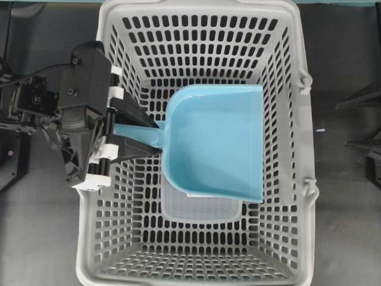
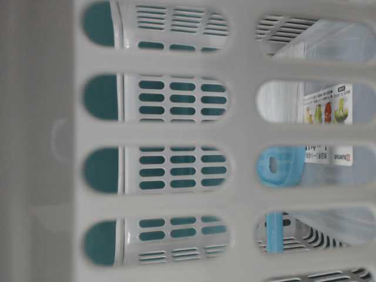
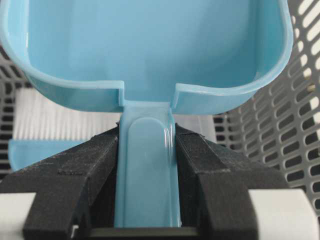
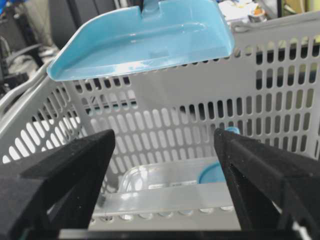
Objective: Pick up the dustpan from the shopping basket with the left arm.
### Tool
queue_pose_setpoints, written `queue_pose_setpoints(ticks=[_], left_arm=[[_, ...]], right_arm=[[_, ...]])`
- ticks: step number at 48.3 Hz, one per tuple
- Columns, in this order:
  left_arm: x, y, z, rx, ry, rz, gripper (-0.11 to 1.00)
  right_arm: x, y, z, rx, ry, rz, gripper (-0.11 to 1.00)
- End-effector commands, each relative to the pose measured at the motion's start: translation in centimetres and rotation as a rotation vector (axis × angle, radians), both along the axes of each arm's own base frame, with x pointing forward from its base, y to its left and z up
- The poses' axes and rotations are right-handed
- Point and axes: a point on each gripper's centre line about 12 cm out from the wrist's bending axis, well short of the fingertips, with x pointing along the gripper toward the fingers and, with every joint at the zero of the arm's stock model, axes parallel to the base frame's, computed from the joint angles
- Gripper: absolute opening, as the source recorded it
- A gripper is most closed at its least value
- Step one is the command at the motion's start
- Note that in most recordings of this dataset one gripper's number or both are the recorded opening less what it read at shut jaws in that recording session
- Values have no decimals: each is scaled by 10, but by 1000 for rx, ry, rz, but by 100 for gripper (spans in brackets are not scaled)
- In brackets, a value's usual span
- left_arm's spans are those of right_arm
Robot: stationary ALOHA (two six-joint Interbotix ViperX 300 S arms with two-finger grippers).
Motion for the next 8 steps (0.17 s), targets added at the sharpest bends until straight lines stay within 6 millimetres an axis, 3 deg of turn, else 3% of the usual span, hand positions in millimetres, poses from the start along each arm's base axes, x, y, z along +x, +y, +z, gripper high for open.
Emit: queue_pose_setpoints(ticks=[1,8], left_arm=[[-2,-1,9,2,-32,-3,28],[-2,-1,10,0,-35,-3,28]], right_arm=[[2,1,1,-20,5,4,76],[1,1,-6,-56,46,7,75]])
